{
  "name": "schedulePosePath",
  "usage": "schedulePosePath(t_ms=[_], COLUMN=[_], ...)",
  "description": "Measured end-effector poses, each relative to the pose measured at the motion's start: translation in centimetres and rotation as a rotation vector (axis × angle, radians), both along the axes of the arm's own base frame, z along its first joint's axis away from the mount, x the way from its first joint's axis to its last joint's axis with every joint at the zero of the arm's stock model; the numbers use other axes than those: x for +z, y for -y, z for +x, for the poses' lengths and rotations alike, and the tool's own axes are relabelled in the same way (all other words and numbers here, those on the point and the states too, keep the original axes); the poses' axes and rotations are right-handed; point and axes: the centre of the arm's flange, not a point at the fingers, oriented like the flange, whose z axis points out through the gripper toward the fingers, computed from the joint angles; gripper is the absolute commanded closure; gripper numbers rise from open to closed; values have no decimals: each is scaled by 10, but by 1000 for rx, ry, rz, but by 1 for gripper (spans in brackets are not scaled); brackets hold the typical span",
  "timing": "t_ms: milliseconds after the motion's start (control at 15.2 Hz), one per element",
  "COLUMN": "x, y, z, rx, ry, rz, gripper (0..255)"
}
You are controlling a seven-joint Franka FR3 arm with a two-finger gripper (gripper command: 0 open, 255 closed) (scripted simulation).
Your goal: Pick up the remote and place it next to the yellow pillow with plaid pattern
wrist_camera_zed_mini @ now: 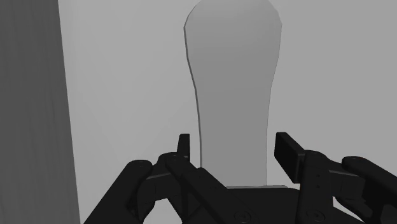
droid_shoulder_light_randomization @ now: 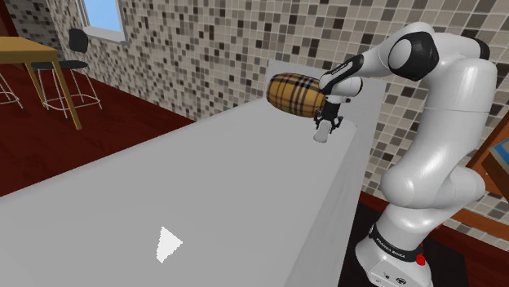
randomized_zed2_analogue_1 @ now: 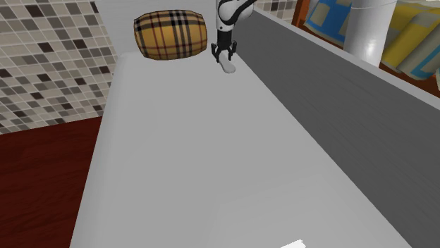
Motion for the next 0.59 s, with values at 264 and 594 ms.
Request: schedulePosePath(t_ms=[264,594], x=[-2,-2], y=[0,0], z=[1,1], rx=[0,0], ry=[0,1], rz=[0,0], gripper=[255,0])
